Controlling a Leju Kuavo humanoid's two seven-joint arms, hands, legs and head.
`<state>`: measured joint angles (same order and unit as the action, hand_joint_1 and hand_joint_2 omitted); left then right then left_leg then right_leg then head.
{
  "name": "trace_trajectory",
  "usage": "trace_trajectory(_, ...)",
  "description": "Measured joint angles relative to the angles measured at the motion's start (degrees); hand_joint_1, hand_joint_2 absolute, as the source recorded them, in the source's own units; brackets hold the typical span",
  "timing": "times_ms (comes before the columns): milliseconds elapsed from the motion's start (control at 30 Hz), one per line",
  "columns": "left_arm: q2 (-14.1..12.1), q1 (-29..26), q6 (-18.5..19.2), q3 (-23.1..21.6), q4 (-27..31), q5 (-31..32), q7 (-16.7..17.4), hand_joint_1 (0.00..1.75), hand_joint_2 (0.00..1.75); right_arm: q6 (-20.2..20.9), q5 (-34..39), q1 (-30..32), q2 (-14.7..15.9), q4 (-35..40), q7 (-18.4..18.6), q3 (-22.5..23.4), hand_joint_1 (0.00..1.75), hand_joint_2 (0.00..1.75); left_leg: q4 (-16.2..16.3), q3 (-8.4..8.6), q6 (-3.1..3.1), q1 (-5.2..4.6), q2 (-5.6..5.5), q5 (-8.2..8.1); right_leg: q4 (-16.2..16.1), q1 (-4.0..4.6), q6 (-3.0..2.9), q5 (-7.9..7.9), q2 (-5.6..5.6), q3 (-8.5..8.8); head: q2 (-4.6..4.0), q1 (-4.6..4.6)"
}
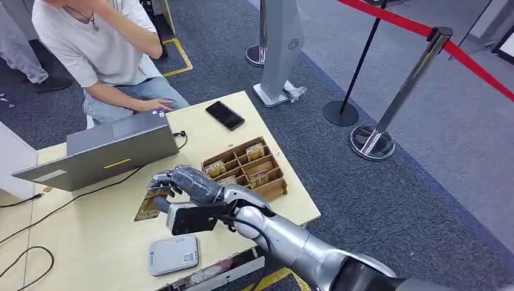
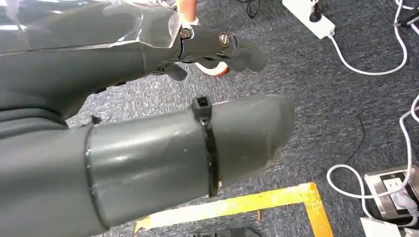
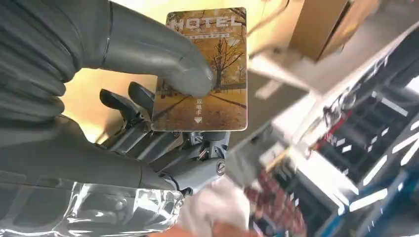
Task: Pass the card to the sensor for recognition and then transmit it.
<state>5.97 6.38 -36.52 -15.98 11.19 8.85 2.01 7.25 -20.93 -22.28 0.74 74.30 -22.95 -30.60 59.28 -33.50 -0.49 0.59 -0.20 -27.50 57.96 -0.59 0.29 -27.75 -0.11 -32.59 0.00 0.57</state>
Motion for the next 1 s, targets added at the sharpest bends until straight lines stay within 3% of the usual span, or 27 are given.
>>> trace_trajectory(367,0.0,0.0,-0.3,0.7,0.0,-0.7,0.1,0.0,0.0,4.9,3.6,-2.4,0.3,-10.0,3.1,-3.9,1.75,1.75,0.0,-0.02,-0.01,0.0,0.0,0.01,0.0,0.0,-0.02,0.02,-0.01,0.01,0.0,0.0)
trace_trajectory(733,0.0,-0.4,-0.9,2.1,0.0,-1.5,-0.9,0.0,0.0,5.1,3.3,-7.4,-1.8,-22.2,4.3,-8.6,1.75,1.75,0.0,-0.01,-0.01,0.01,0.0,0.01,0.0,0.01,-0.02,0.02,-0.01,0.01,0.0,0.0)
trace_trajectory(1000,0.1,-0.6,-1.0,2.1,0.0,-0.8,-0.9,0.0,0.0,5.6,2.5,-8.8,-2.3,-26.7,4.4,-11.2,1.75,1.75,0.0,-0.01,-0.01,0.01,-0.01,0.01,0.0,0.0,-0.02,0.02,-0.01,0.01,0.0,0.0)
